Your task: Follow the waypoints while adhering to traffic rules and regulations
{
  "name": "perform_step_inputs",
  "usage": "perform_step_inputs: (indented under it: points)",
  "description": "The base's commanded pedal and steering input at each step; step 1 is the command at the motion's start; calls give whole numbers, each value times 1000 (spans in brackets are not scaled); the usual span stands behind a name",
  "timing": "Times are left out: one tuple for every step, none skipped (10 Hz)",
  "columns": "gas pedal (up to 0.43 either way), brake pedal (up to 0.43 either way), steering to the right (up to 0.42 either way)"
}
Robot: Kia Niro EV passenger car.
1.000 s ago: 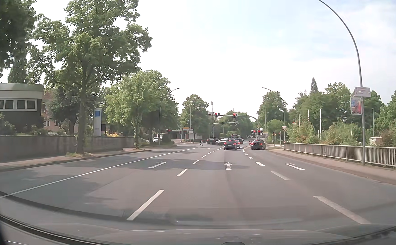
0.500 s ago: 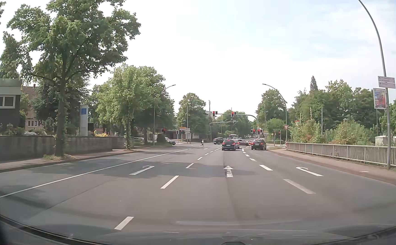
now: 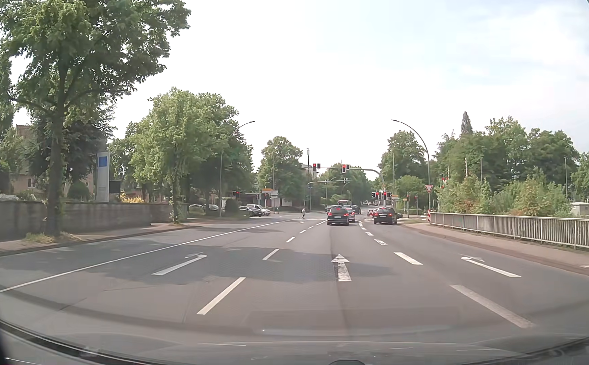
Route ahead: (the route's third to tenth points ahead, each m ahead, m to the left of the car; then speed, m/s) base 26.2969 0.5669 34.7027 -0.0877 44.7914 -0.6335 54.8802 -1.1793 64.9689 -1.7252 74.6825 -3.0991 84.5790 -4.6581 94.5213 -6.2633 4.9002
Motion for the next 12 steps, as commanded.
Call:
perform_step_inputs:
  points:
    - [0,0,15]
    - [0,0,15]
    - [0,0,14]
    - [0,0,15]
    - [0,0,15]
    - [0,0,14]
    - [0,0,14]
    - [0,0,14]
    - [0,0,14]
    - [0,0,14]
    - [0,0,14]
    - [0,0,13]
